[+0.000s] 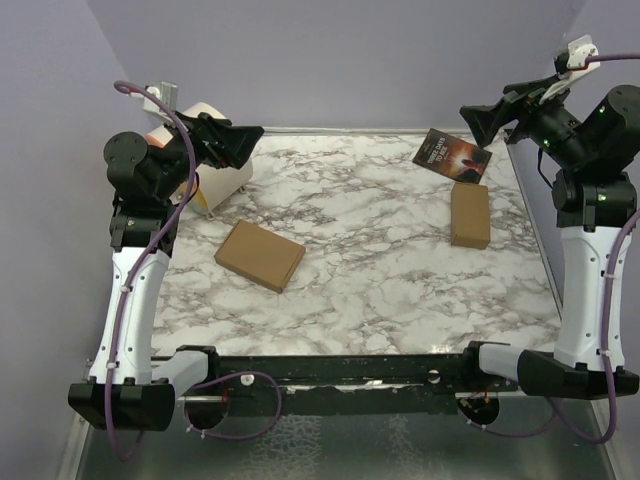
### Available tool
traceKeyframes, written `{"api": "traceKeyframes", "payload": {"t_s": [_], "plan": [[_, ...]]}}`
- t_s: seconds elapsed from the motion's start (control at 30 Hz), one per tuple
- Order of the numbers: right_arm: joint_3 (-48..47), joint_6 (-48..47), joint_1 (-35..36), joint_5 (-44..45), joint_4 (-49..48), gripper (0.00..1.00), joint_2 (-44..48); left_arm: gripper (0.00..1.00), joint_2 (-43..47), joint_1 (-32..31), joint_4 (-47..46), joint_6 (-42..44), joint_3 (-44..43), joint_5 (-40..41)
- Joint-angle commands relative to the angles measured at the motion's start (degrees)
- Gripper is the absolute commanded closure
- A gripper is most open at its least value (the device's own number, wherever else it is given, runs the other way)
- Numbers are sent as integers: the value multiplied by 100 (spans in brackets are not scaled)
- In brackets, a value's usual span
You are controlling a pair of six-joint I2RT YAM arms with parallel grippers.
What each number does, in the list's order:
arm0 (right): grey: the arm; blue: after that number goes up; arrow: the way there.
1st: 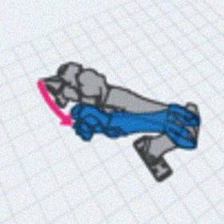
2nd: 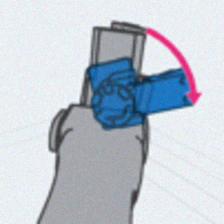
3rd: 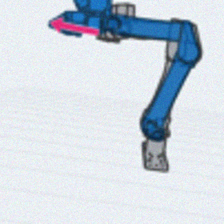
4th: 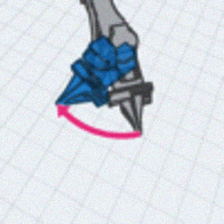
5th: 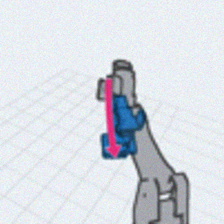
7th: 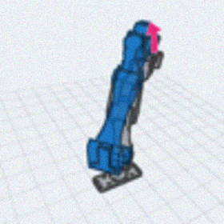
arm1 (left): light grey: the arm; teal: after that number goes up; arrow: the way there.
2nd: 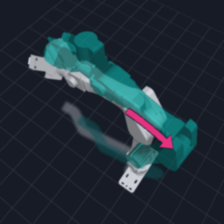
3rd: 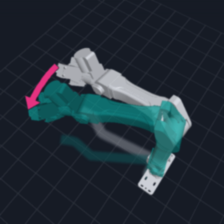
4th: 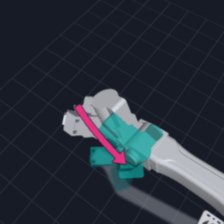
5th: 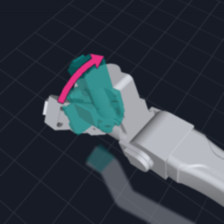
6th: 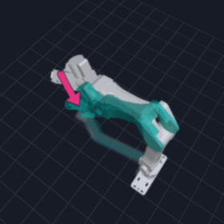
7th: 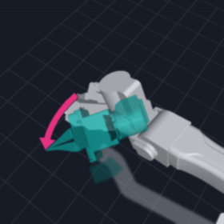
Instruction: Fold the paper box
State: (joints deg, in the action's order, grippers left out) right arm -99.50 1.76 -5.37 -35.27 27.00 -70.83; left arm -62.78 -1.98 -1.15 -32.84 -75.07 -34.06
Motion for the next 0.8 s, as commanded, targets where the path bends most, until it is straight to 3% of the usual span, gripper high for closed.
{"api": "traceKeyframes", "payload": {"t_s": [0.0,0.77], "plan": [[-261,228,-18,218,222,0,31,1,94,22,147,154,-127,-162],[66,-98,-19,496,121,0,279,1,339,22,190,173,147,-237]]}}
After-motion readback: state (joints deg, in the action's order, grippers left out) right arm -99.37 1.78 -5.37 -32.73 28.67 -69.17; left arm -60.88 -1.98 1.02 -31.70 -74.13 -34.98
